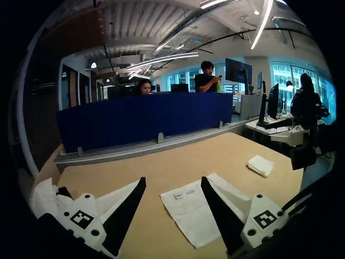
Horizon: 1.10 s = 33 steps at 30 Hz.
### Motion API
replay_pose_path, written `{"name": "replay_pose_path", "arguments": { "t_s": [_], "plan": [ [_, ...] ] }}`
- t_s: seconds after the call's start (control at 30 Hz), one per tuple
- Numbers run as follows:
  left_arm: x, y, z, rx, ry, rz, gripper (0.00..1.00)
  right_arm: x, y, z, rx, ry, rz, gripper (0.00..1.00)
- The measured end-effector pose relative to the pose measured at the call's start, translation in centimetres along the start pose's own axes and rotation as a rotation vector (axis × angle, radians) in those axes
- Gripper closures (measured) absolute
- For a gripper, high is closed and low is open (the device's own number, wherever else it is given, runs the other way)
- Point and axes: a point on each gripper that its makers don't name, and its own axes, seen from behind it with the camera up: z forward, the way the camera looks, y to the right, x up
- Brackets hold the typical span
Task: Fold towel
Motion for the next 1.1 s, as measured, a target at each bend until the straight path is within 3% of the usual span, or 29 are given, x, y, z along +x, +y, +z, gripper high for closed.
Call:
{"name": "replay_pose_path", "arguments": {
  "t_s": [0.4, 1.1],
  "plan": [
    [-6.7, 2.7, 2.0, -0.088, -0.127, 0.030, 0.05, -6.3, -0.9, 1.0, 0.033, -0.114, 0.007, 0.00],
    [-18.8, 5.4, 3.7, -0.168, -0.341, 0.042, 0.05, -18.9, -3.1, 2.9, 0.074, -0.301, 0.006, 0.00]
  ]
}}
